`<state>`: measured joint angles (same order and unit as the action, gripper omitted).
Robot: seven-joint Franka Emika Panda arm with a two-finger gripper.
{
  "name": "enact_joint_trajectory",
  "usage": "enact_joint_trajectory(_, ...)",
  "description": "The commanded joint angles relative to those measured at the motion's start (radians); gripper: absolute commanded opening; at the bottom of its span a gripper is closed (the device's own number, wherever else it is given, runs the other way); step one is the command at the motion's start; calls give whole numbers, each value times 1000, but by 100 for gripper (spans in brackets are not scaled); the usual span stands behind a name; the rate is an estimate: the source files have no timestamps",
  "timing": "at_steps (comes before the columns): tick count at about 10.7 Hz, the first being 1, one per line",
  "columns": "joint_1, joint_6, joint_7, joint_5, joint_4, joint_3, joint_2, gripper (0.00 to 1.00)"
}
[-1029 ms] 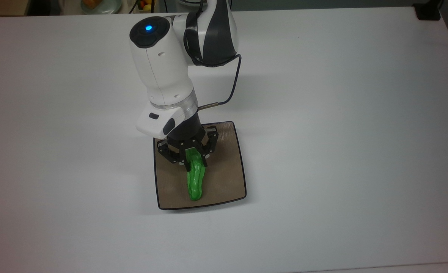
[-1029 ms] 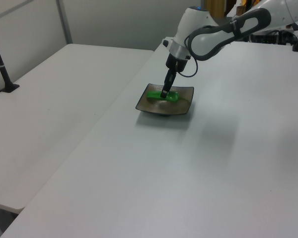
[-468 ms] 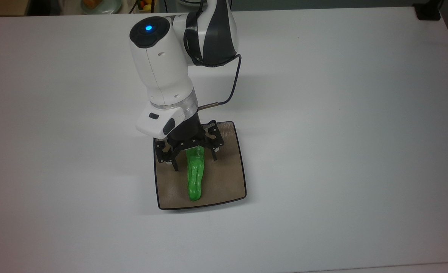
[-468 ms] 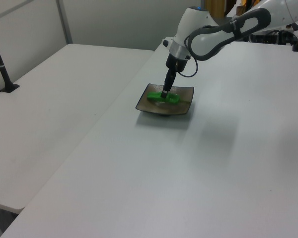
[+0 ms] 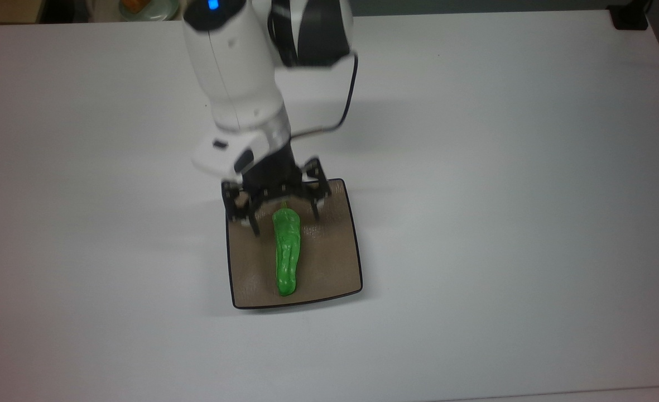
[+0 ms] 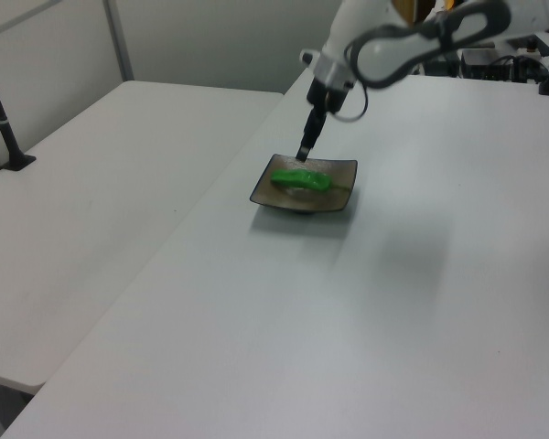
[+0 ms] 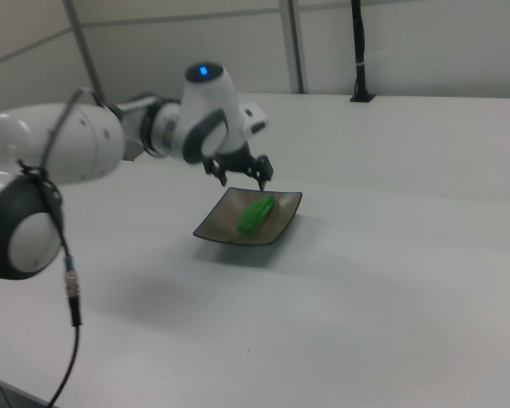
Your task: Chili peppers are placed on a ceramic plate
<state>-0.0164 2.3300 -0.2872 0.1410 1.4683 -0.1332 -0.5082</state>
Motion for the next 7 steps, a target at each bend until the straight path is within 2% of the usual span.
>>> enact_joint_trajectory(1, 6, -341, 176, -47, 40, 27, 253, 100)
enact_joint_trajectory(4, 24, -626, 321, -54, 43, 43, 403, 100)
enact_joint_trajectory(7, 110, -855, 382, -57, 50, 102, 503, 100)
